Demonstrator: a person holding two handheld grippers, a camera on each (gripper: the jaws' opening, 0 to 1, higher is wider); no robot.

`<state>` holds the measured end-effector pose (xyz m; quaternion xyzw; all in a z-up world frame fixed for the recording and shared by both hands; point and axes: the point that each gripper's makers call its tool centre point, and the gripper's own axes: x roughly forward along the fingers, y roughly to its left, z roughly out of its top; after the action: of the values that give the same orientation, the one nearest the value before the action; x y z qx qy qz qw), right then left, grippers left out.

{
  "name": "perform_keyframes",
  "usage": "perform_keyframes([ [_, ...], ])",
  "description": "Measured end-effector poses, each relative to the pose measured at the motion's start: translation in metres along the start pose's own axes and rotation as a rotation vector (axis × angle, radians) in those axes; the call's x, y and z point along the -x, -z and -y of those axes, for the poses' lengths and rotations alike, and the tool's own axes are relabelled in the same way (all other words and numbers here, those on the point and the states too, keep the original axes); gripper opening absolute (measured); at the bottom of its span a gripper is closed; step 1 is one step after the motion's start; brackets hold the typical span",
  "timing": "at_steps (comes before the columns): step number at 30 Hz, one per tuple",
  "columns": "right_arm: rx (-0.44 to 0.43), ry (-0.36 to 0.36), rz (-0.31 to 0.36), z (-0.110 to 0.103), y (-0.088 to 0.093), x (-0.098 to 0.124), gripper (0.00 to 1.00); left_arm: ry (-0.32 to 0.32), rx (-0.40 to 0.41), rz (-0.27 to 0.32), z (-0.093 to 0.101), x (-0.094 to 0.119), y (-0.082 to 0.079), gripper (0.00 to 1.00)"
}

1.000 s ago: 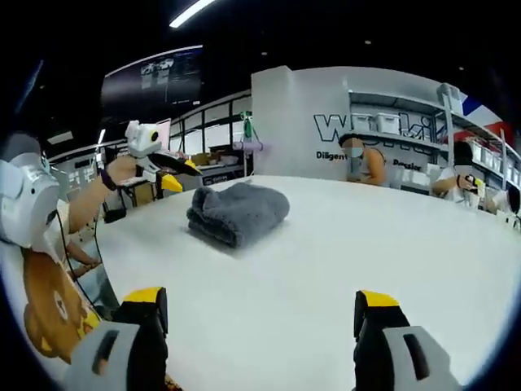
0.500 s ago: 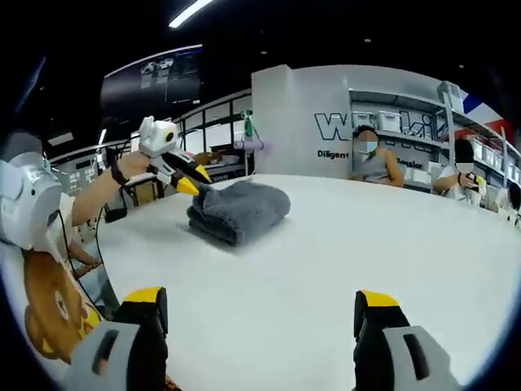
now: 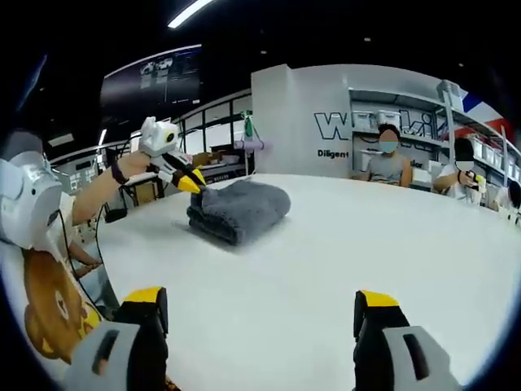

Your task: Fold the towel on the table until its edges align and the towel forms a compact rectangular stack.

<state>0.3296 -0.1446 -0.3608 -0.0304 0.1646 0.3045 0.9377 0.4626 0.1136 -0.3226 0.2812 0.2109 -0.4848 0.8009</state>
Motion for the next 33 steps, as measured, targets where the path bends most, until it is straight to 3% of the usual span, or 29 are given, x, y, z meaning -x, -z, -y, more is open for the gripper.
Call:
perform_keyframes([
  [12,0.007,-0.012,-0.006,-0.004,0.001,-0.003,0.99,-0.003,0.075,-0.037,0.006,0.006,0.031,0.08],
  [20,0.008,-0.023,-0.016,-0.006,0.004,-0.006,0.98,0.026,0.118,-0.070,0.013,-0.004,0.053,0.07],
  [33,-0.001,-0.030,-0.027,-0.006,0.009,-0.008,0.98,0.044,0.170,-0.115,0.018,-0.021,0.070,0.07],
])
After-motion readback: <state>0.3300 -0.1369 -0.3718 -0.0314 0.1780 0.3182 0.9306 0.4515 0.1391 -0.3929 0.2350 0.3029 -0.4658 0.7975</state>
